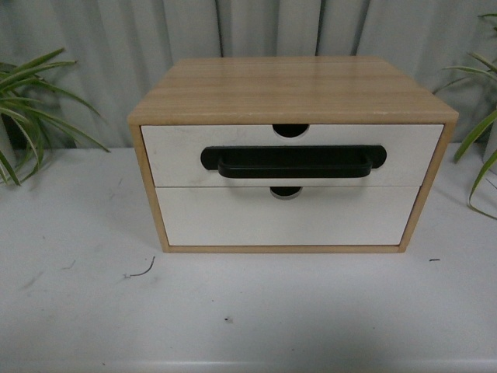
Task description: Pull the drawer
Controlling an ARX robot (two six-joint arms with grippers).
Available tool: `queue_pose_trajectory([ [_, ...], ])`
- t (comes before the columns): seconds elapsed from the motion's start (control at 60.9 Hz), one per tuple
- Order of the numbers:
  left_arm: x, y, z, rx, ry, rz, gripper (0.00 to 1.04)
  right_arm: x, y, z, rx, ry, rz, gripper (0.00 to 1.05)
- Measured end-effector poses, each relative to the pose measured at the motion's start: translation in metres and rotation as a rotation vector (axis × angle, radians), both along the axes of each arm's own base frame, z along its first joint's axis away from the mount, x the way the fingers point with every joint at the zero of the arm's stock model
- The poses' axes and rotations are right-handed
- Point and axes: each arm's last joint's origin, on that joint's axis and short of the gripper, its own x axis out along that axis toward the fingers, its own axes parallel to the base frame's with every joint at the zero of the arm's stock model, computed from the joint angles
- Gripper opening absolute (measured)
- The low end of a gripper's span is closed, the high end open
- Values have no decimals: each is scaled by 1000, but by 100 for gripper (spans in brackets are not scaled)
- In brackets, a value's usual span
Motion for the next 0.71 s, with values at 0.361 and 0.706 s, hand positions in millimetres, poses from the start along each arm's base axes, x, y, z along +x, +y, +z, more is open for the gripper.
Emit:
queue_pose_trajectory([
  [0.361,0,0,0,0,0,0,98,0,0,0,0,0,0,98],
  [0.706,0,0,0,0,0,0,98,0,0,0,0,0,0,98],
])
